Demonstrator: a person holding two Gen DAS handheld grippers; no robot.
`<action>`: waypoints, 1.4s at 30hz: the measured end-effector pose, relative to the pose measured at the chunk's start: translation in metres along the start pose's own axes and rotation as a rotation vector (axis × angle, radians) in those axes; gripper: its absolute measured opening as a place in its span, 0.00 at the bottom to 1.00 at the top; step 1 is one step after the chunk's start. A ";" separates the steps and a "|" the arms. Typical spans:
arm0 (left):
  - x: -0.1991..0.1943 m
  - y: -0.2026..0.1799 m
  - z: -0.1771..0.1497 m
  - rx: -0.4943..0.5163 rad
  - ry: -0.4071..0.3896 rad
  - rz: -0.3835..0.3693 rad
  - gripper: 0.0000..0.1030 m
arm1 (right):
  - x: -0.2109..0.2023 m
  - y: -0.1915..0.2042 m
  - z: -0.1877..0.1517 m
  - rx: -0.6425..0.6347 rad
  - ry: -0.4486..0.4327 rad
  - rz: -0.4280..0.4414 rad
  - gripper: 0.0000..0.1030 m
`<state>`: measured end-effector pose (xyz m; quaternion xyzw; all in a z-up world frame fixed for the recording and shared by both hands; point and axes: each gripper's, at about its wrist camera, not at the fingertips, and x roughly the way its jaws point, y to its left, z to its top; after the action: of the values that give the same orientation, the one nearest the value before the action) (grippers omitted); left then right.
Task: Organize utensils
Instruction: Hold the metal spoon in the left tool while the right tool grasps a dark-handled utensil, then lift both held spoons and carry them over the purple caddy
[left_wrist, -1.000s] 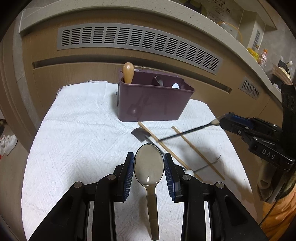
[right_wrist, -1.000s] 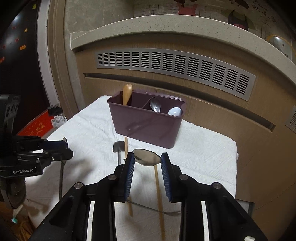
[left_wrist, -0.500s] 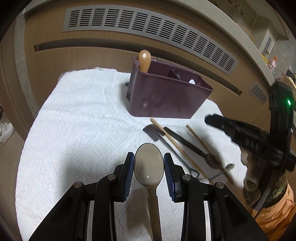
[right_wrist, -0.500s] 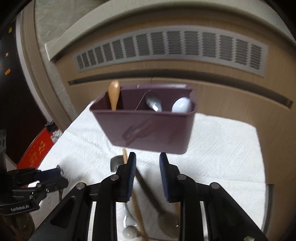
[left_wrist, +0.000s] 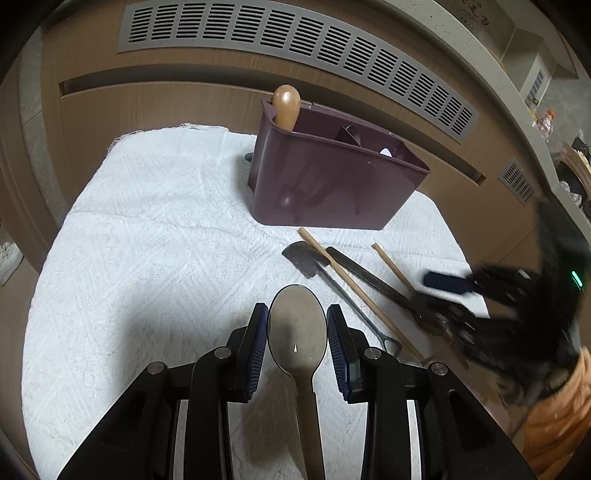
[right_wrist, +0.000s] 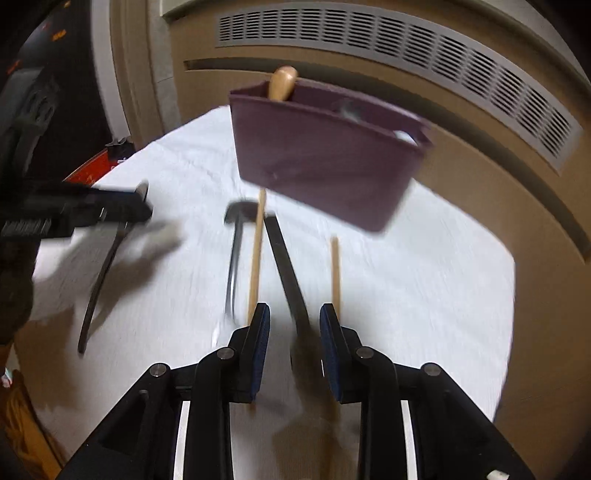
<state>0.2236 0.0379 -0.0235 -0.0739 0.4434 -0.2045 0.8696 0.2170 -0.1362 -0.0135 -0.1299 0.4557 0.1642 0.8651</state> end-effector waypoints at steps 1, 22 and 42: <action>-0.003 0.000 -0.001 0.001 -0.004 0.003 0.32 | 0.011 0.000 0.010 -0.003 0.011 0.021 0.26; -0.023 -0.020 -0.011 0.038 -0.021 -0.007 0.32 | -0.004 0.012 0.020 0.080 -0.008 0.035 0.11; -0.126 -0.115 0.008 0.241 -0.287 0.077 0.32 | -0.161 0.018 0.008 0.138 -0.425 0.010 0.11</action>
<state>0.1308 -0.0137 0.1099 0.0194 0.2898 -0.2101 0.9336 0.1299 -0.1431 0.1234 -0.0305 0.2742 0.1605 0.9477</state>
